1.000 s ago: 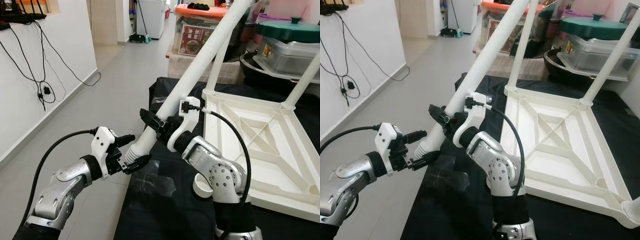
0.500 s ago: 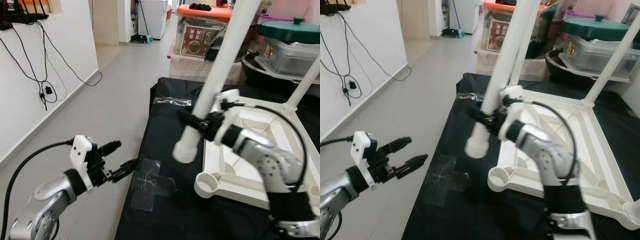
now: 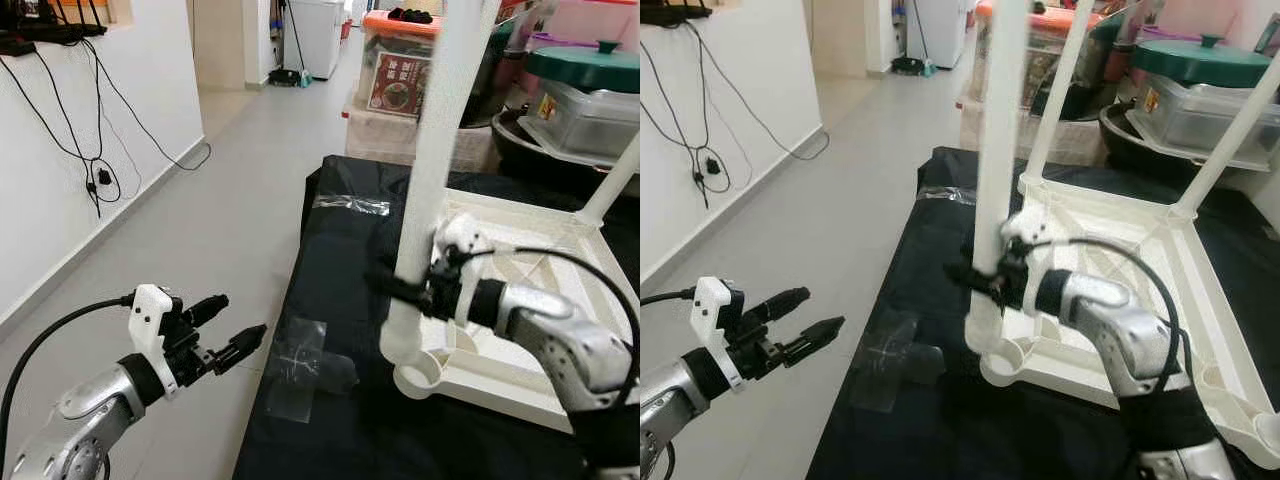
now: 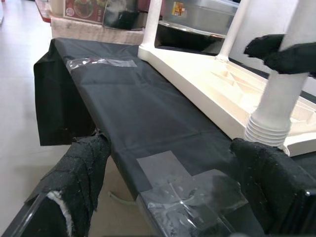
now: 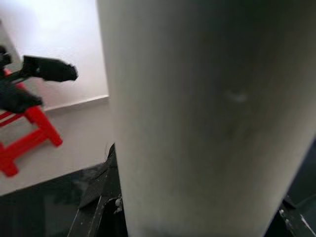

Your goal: Building children table

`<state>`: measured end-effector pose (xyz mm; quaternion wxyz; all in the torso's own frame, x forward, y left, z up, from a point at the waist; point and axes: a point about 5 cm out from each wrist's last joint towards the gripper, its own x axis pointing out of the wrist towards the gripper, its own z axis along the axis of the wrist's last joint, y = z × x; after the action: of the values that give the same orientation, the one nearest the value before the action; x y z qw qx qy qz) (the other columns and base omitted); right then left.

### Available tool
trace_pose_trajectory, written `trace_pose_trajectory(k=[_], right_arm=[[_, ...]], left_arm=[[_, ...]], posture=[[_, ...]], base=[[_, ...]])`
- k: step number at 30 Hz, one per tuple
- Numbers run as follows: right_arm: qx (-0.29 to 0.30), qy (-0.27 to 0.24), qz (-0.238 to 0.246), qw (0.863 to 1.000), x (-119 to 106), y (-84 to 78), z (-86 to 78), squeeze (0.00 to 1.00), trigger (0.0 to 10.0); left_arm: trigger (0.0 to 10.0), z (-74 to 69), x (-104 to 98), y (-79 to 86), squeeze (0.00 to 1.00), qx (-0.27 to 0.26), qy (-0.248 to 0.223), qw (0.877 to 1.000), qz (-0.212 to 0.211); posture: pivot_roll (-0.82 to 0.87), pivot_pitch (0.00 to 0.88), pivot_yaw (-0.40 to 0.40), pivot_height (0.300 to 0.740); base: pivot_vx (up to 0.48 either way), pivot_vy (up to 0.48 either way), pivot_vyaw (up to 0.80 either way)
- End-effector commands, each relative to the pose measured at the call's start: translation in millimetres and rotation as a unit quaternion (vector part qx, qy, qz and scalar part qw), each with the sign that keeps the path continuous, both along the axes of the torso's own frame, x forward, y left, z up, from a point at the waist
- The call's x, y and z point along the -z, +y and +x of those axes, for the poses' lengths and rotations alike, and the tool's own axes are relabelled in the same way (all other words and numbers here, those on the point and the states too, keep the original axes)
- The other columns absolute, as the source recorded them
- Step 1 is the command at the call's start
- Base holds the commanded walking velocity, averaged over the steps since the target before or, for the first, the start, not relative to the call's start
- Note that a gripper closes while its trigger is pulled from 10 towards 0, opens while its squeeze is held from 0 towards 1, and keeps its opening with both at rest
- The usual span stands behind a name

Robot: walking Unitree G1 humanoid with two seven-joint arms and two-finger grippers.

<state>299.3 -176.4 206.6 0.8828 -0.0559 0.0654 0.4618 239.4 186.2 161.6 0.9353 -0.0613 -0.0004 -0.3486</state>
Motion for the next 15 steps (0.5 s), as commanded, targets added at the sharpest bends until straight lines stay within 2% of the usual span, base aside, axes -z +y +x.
trace_pose_trajectory(k=[1, 9, 15], right_arm=[[-0.015, -0.025, -0.014, 0.999, -5.2, 0.3, -2.8, 0.00, 0.0], [-0.011, -0.048, -0.040, 0.998, 0.3, -3.7, -1.5, 0.00, 0.0], [-0.009, -0.053, -0.053, 0.997, 2.3, -10.8, -2.2, 0.00, 0.0]], left_arm=[[10.0, -1.7, -2.1, -3.8, 0.00, 0.004, -0.002, 1.000, -0.004], [10.0, -3.9, 1.9, -12.9, 0.00, 0.009, 0.005, 1.000, -0.014], [10.0, -3.7, 3.4, -13.6, 0.00, 0.008, 0.008, 1.000, -0.016]], posture=[[0.06, 0.000, -0.106, 0.740], [0.05, 0.000, -0.099, 0.740], [0.05, 0.000, -0.099, 0.740]], base=[[0.000, 0.000, 0.00], [0.000, 0.000, 0.00], [0.000, 0.000, 0.00]])
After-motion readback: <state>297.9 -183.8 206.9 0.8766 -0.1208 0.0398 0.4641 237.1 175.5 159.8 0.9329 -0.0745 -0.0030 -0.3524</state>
